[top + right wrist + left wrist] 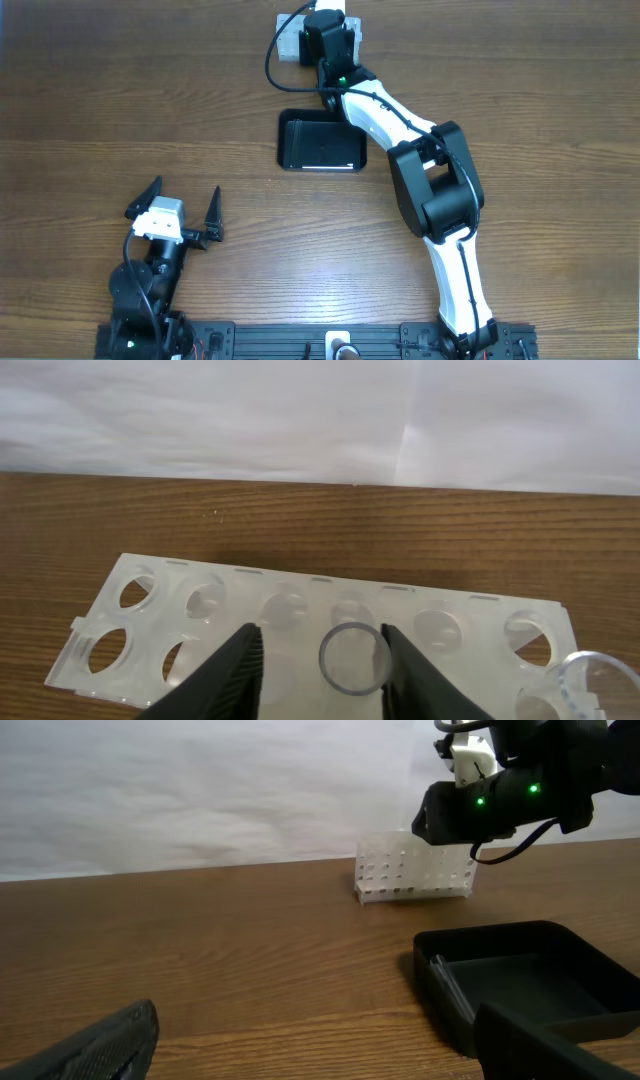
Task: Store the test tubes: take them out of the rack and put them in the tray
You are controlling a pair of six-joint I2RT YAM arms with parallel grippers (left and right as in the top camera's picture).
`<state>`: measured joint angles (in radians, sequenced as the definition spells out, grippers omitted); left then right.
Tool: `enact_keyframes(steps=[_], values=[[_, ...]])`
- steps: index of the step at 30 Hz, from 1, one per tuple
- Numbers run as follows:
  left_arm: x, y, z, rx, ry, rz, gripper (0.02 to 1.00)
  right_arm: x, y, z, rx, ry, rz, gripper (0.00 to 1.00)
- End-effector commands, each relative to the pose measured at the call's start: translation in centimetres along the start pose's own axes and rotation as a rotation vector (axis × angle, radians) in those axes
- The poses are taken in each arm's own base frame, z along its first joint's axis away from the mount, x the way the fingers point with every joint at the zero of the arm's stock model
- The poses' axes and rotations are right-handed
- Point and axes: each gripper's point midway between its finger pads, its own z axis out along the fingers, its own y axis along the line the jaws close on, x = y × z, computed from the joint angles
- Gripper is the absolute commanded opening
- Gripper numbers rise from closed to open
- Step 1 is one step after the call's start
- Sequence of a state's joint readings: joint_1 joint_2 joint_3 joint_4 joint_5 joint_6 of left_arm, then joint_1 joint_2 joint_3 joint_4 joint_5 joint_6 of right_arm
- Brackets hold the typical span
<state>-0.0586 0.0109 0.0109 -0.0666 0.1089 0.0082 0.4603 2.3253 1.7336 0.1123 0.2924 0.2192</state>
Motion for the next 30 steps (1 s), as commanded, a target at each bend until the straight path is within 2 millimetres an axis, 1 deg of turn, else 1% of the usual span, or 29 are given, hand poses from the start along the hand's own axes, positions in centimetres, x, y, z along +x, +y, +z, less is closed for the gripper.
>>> enact_keyframes(steps=[1,3,5,12,14,19,24,30], values=[[0.17,-0.12,0.01,0.009,0.002,0.010,1.000,-1.04,0.34,-0.12,0.011,-0.026,-0.008,0.318],[0.17,-0.12,0.01,0.009,0.002,0.010,1.000,-1.03,0.34,-0.12,0.011,-0.025,-0.008,0.277],[0.17,-0.12,0.01,0.009,0.002,0.010,1.000,-1.03,0.34,-0.12,0.011,-0.025,-0.008,0.261],[0.17,-0.12,0.01,0.009,0.002,0.010,1.000,-1.04,0.33,-0.12,0.012,-0.026,-0.008,0.248],[0.17,-0.12,0.01,0.009,0.002,0.010,1.000,-1.10,0.05,-0.13,0.028,-0.029,-0.007,0.233],[0.17,-0.12,0.01,0.009,0.002,0.010,0.998,-1.14,-0.19,-0.15,0.044,-0.032,-0.008,0.233],[0.18,-0.12,0.01,0.009,0.002,0.010,1.000,-1.15,-0.18,-0.15,0.044,-0.032,-0.008,0.167],[0.17,-0.12,0.01,0.009,0.002,0.010,1.000,-1.17,-0.18,-0.16,0.044,-0.033,-0.008,0.141]])
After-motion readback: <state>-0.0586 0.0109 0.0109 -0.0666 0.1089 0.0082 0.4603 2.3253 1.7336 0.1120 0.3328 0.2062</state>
